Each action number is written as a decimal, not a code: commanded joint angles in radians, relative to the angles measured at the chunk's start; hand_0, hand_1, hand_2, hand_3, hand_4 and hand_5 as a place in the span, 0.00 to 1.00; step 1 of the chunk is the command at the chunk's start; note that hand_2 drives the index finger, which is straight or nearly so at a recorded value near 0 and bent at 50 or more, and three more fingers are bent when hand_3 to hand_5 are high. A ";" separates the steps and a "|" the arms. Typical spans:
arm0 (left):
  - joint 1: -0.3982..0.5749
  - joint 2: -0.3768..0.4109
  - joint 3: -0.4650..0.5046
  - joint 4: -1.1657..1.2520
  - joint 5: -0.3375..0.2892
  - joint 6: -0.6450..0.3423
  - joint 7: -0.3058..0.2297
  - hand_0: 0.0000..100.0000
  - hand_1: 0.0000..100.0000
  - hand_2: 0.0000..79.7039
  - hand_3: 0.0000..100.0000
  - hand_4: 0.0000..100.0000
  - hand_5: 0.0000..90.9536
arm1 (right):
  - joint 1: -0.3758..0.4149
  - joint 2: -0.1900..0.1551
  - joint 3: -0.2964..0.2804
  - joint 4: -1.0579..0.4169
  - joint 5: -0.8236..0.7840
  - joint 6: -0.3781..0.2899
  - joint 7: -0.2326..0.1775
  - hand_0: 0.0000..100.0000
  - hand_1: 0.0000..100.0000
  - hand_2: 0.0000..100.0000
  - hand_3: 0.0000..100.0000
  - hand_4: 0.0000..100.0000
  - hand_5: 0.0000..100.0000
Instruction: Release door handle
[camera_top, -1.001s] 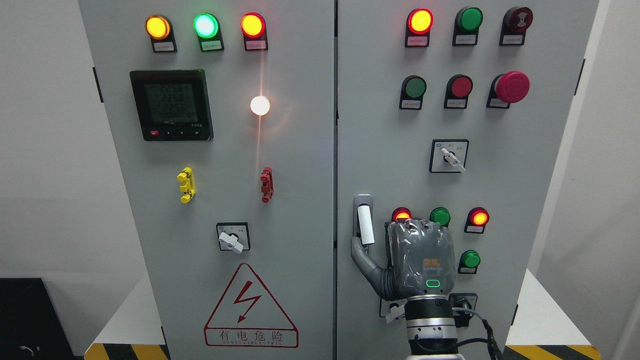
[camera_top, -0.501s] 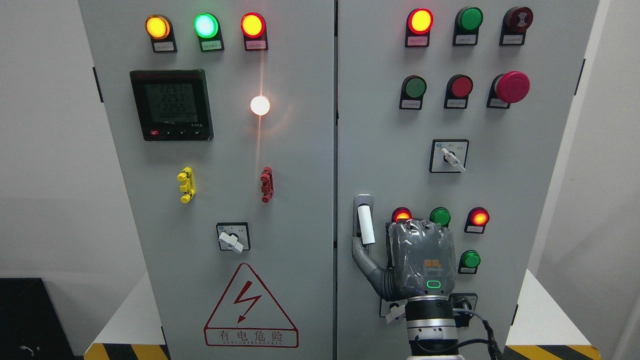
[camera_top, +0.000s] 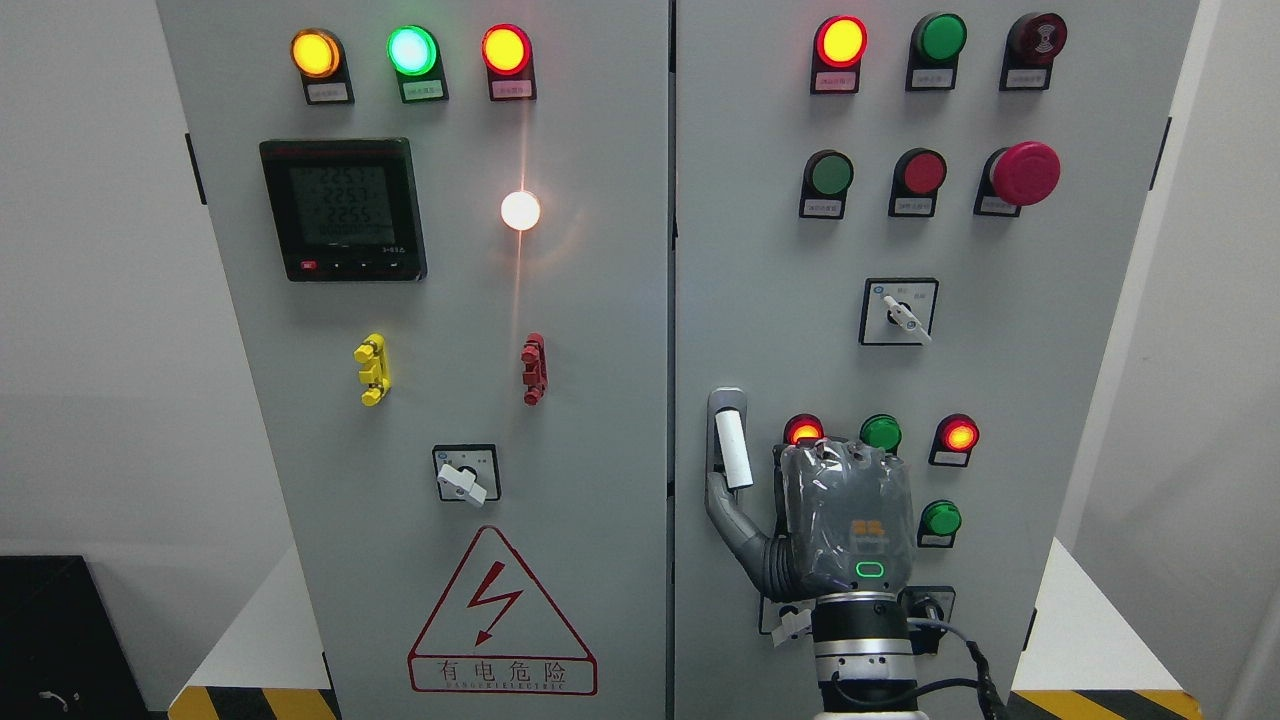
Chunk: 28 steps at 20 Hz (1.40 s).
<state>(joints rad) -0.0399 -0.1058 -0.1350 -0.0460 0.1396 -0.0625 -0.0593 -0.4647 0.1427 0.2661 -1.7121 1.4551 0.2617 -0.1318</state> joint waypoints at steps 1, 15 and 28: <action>0.000 0.000 0.000 0.000 0.000 0.000 0.000 0.12 0.56 0.00 0.00 0.00 0.00 | 0.000 0.000 -0.001 -0.003 -0.002 0.001 -0.002 0.41 0.26 1.00 1.00 0.95 0.99; 0.000 0.000 0.000 0.000 0.000 0.000 0.000 0.12 0.56 0.00 0.00 0.00 0.00 | 0.001 0.000 -0.008 -0.004 -0.004 0.004 -0.003 0.42 0.26 1.00 1.00 0.95 0.99; 0.000 0.000 0.000 0.000 0.000 0.000 0.000 0.12 0.56 0.00 0.00 0.00 0.00 | 0.001 0.000 -0.010 -0.014 -0.004 0.004 -0.005 0.43 0.25 1.00 1.00 0.95 0.99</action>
<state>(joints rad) -0.0399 -0.1059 -0.1350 -0.0460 0.1396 -0.0622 -0.0592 -0.4631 0.1427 0.2589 -1.7194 1.4512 0.2651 -0.1350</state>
